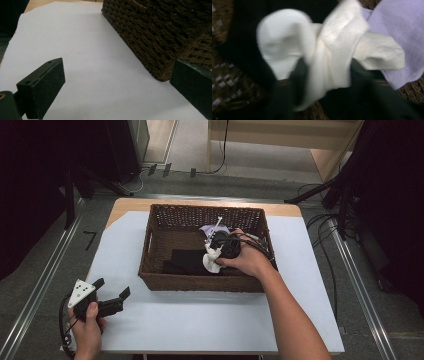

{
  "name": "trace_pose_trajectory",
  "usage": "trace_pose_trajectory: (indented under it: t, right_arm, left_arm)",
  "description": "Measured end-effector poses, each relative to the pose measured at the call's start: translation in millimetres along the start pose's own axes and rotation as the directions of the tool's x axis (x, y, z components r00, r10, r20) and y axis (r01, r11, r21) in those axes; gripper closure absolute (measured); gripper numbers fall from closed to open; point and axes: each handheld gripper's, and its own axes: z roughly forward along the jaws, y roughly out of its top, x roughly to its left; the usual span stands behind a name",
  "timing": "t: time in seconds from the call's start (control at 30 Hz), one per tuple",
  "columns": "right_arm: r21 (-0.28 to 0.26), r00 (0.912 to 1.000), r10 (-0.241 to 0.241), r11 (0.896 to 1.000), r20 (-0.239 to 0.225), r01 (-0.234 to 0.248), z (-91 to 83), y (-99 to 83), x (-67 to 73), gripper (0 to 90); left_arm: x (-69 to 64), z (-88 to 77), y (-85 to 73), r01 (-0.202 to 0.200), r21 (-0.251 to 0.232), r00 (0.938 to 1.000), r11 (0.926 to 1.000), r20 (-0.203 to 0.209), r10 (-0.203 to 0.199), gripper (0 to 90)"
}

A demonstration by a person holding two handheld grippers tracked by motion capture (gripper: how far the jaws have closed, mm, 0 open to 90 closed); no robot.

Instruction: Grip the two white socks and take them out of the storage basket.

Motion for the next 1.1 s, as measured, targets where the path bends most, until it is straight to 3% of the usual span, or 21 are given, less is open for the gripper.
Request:
trace_pose_trajectory:
  t: [0.13,0.23,0.43,0.47,0.5,0.7,0.93,1.1]
  right_arm:
    - [0.002,0.9975,0.036,0.999,0.061,-0.036,7.3,-0.1,-2.9,20.4]
    - [0.023,0.9985,0.029,0.999,0.047,-0.030,12.5,-0.9,-3.1,15.3]
    - [0.015,0.9999,0.008,1.000,-0.010,-0.008,14.1,-1.7,-1.4,35.3]
    - [0.006,0.9997,0.010,1.000,-0.020,-0.010,12.6,-2.4,-1.9,42.3]
    - [0.006,0.9997,0.010,1.000,-0.020,-0.010,12.6,-2.4,-1.9,42.3]
    - [-0.031,0.9991,-0.026,0.999,-0.033,0.025,4.9,-4.2,-1.6,67.1]
    - [-0.058,0.9988,-0.042,0.997,-0.023,0.041,-4.6,-5.6,-1.2,72.0]
    - [-0.085,0.9995,-0.027,0.996,-0.016,0.025,-16.0,-5.4,-1.8,72.5]
  left_arm:
    - [0.1,-0.1,0.0,-0.002,0.001,1.0000,1.0000,0.001,0.002,0.9]
    - [0.2,-0.2,0.0,-0.003,0.002,1.0000,1.0000,0.002,0.003,1.0]
    - [0.3,0.0,0.0,-0.002,0.002,1.0000,1.0000,0.005,0.002,1.0]
    - [0.3,0.0,0.0,-0.001,0.001,1.0000,1.0000,0.005,0.001,1.0]
    - [0.3,0.0,0.0,-0.002,0.002,1.0000,1.0000,0.005,0.002,1.0]
    - [0.4,0.2,0.1,0.000,0.002,1.0000,1.0000,0.006,0.000,1.0]
    - [0.3,0.3,0.1,0.002,0.005,1.0000,1.0000,0.002,-0.002,1.0]
    - [0.3,0.4,0.1,0.001,0.005,1.0000,1.0000,0.002,-0.001,1.0]
